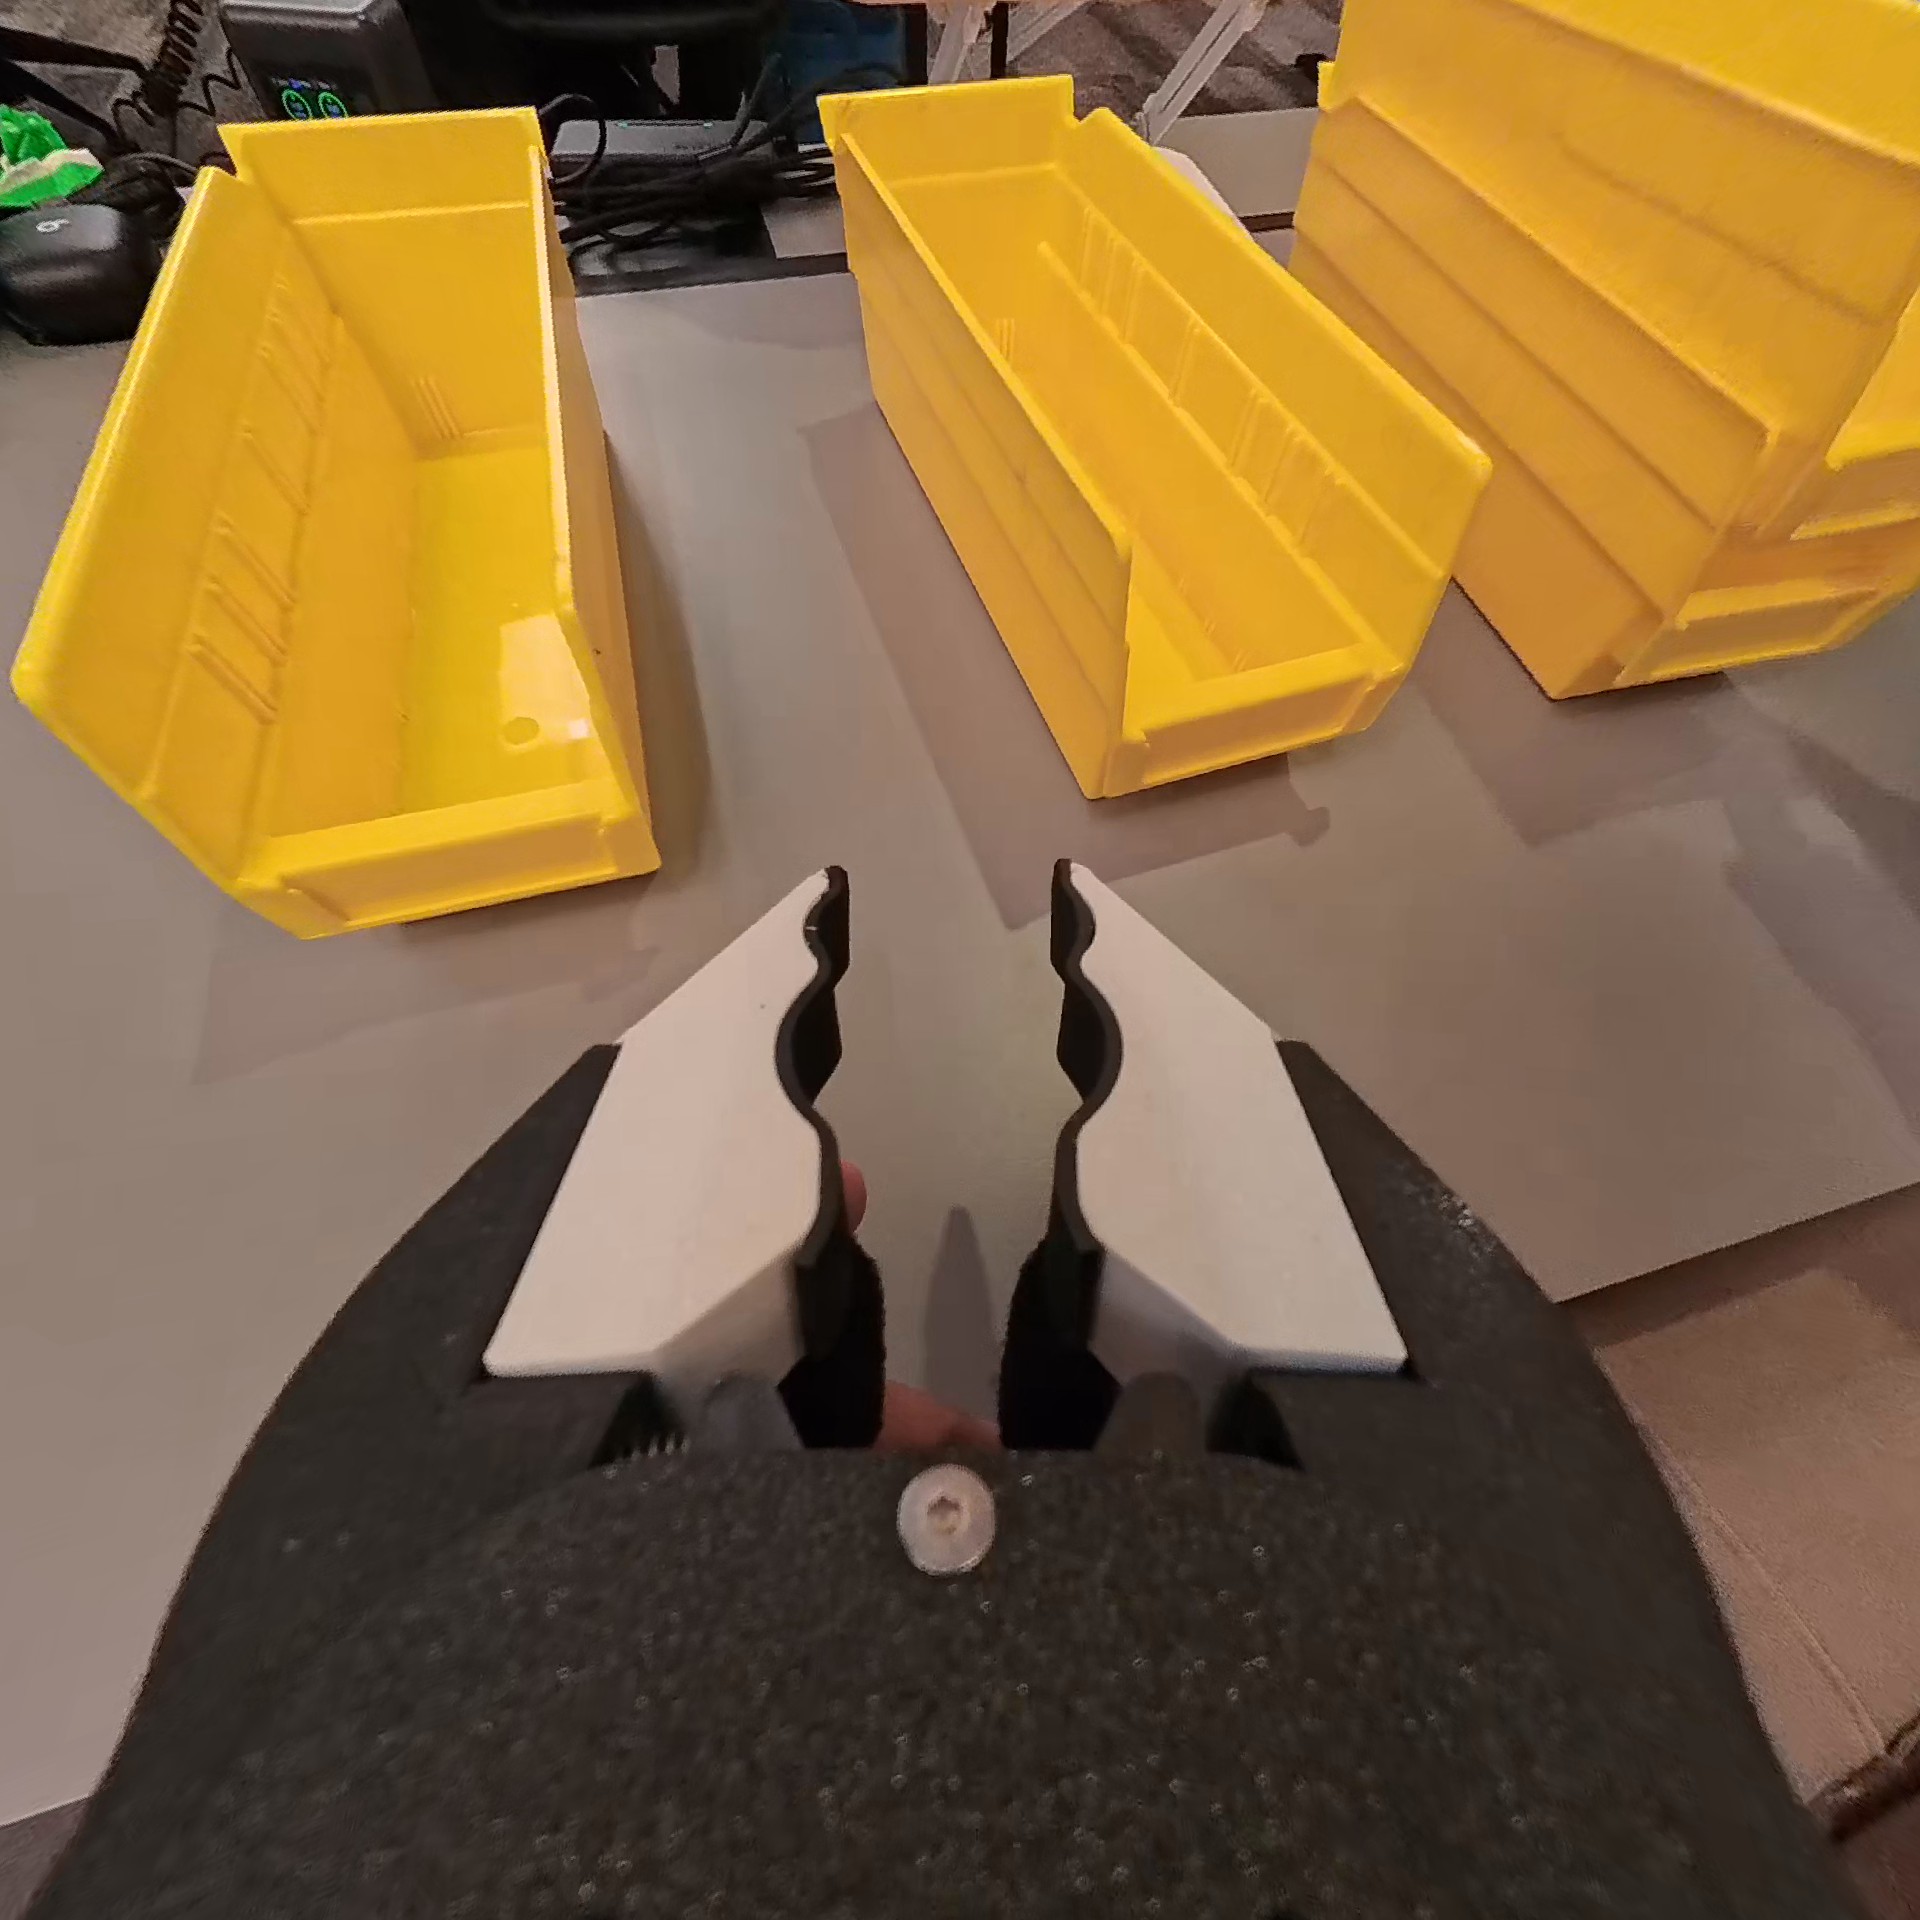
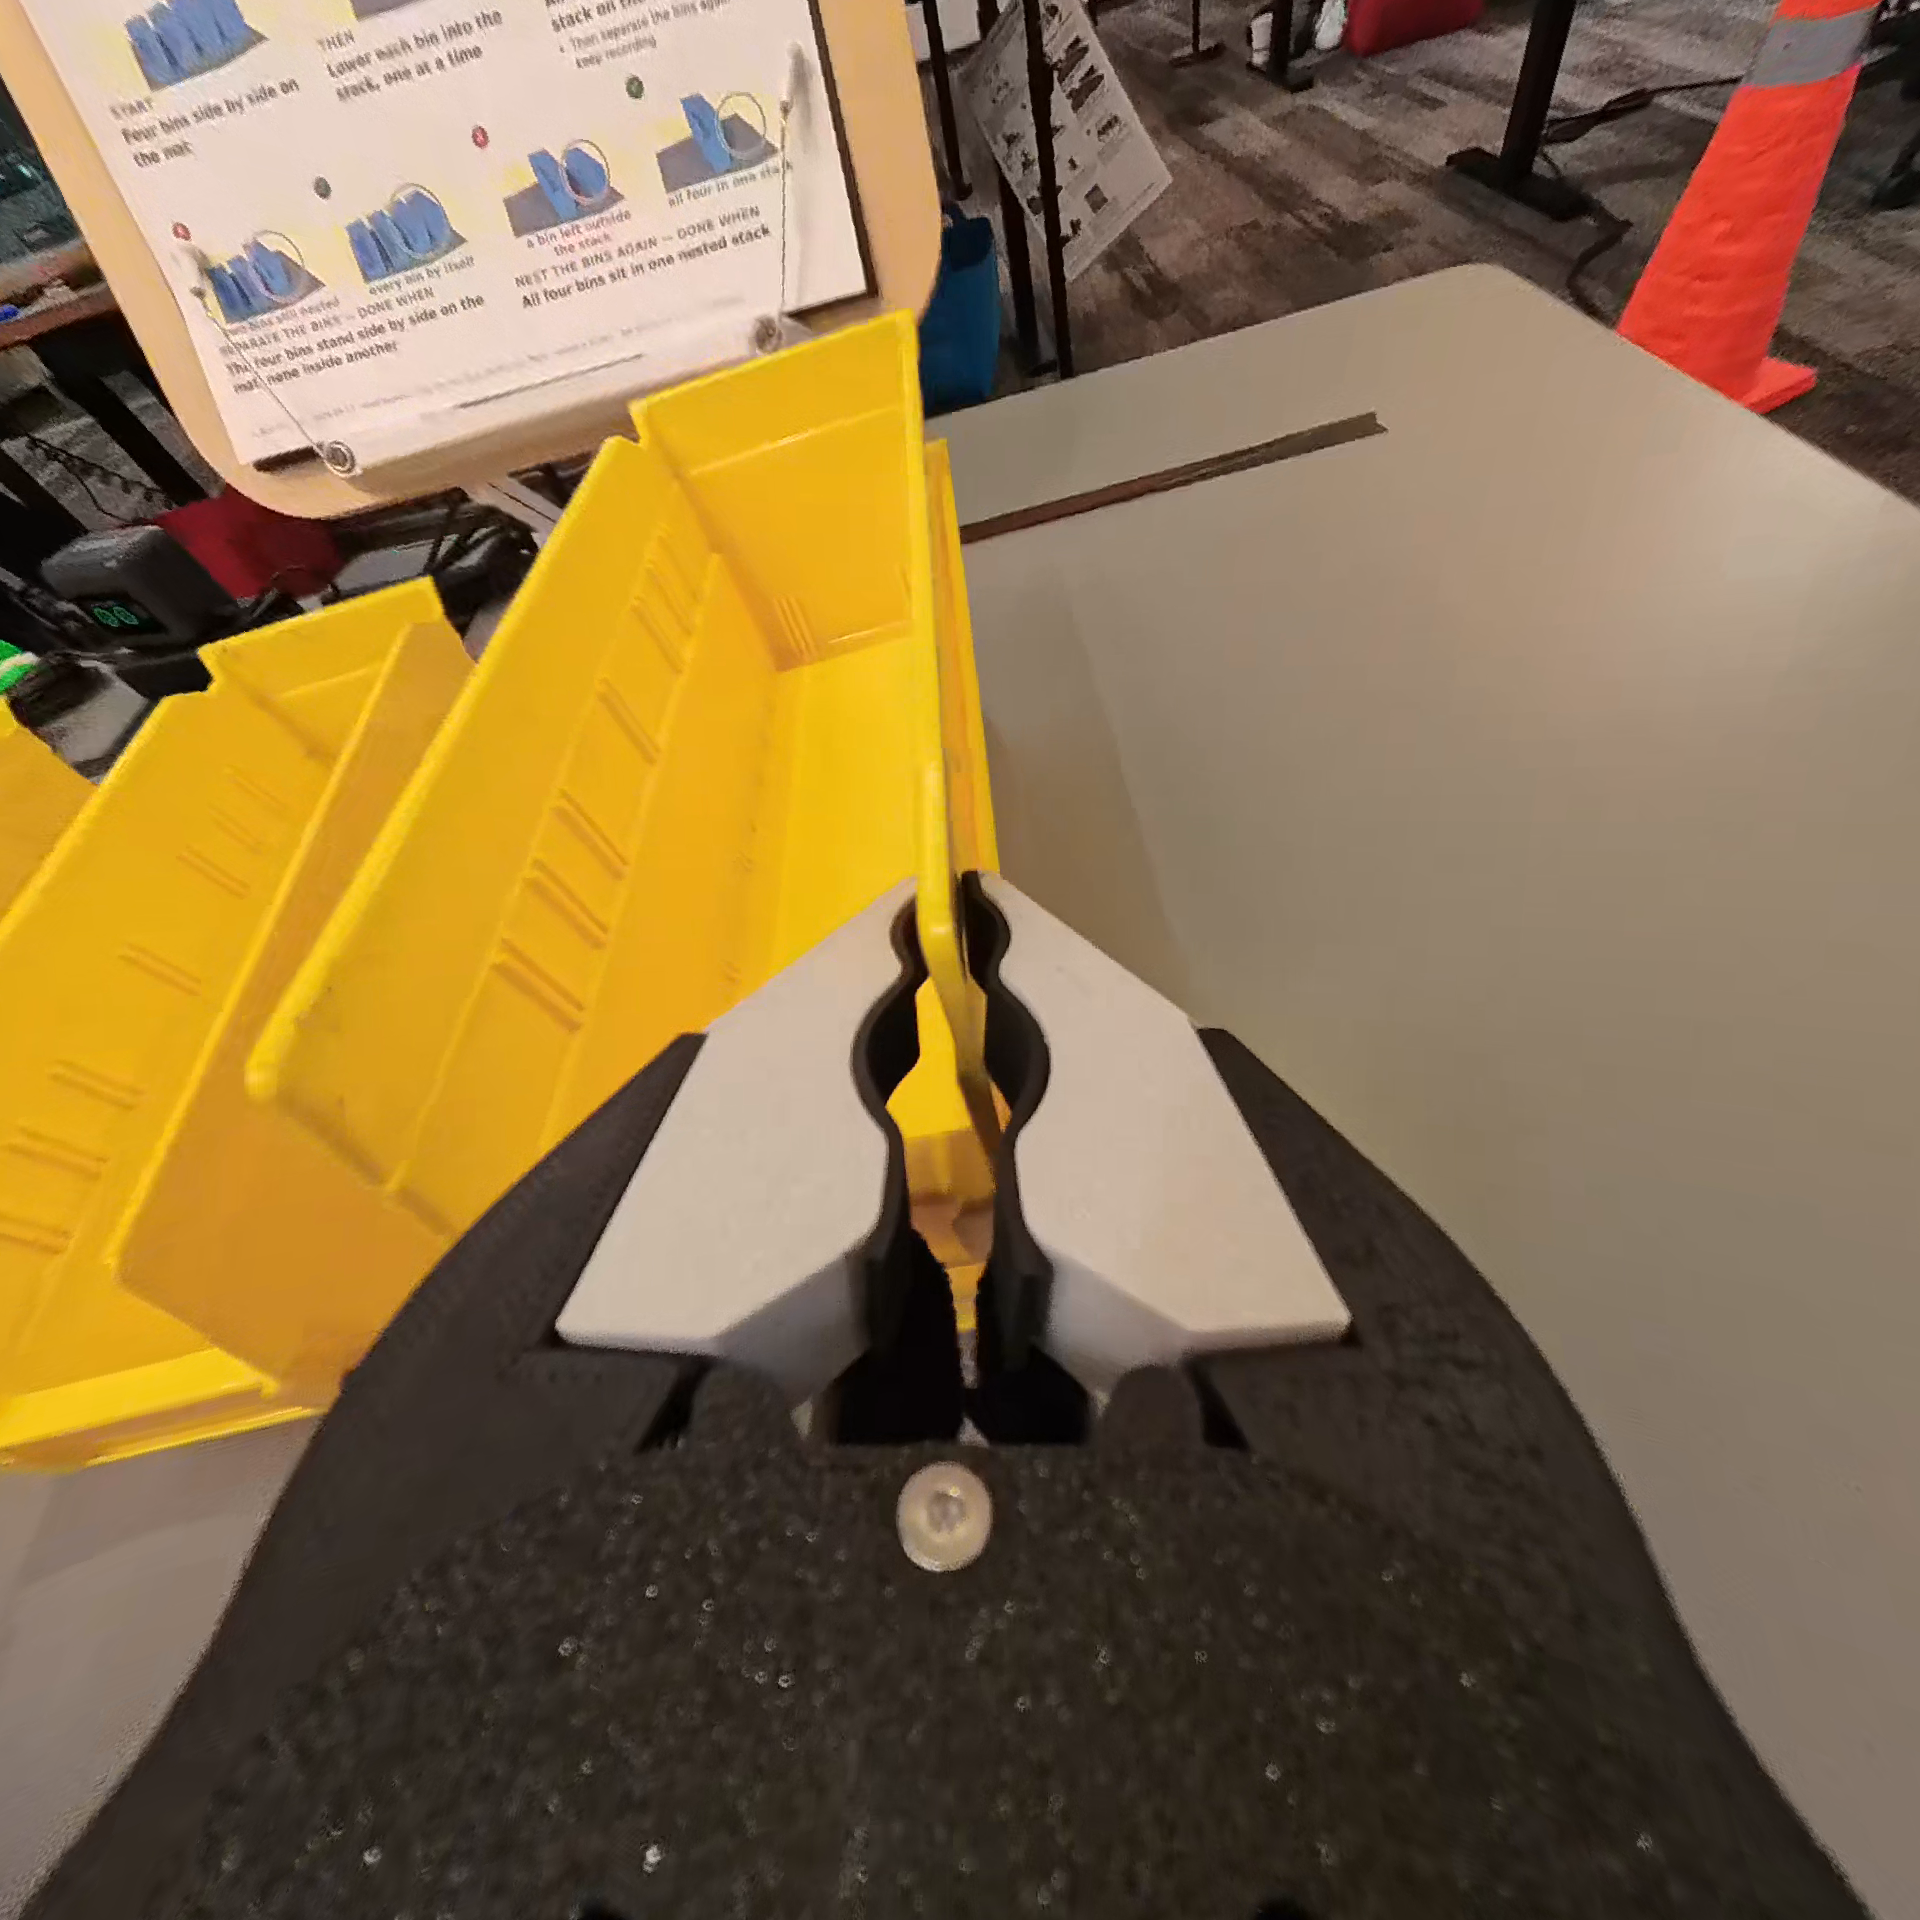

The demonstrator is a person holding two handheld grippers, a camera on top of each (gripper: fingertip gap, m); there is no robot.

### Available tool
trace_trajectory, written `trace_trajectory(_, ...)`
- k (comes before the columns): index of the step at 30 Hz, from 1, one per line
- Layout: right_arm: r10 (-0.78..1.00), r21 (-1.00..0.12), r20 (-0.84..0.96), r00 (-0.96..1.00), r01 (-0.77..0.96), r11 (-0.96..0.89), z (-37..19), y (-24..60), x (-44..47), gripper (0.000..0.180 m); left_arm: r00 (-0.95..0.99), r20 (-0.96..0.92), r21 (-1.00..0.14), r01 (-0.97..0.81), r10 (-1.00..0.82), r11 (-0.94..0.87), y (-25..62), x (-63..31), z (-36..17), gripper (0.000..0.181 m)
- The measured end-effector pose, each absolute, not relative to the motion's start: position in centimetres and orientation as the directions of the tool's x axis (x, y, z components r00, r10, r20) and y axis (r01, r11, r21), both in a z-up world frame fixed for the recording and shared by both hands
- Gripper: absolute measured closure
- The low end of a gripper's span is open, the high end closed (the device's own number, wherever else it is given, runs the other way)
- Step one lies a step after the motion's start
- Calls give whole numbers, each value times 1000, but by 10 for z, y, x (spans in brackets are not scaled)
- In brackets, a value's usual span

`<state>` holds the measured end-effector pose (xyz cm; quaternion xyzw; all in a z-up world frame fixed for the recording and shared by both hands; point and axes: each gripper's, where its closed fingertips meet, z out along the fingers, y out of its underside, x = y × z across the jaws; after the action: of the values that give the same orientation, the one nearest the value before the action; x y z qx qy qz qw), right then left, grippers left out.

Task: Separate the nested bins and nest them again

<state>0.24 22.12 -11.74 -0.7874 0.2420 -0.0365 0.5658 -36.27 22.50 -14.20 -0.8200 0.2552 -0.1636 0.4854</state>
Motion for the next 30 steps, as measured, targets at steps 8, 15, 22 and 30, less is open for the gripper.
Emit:
trace_trajectory(8,-406,-928,-193,893,-301,-222,-128,221,3,175,818,14,-879,-264,-575,-396,226,-364,-142,145)
trace_trajectory(15,-346,-926,-177,921,-275,-257,-126,223,-7,147,812,14,-879,-269,-583,-395,224,-362,-143,144)
trace_trajectory(22,-196,-924,-94,976,-158,-347,-116,182,-29,133,845,-13,-882,-262,-535,-393,242,-382,-142,133)
trace_trajectory(30,-38,-913,-85,996,-93,-396,-139,114,-67,134,934,-64,-882,-218,-352,-417,311,-474,-137,111)
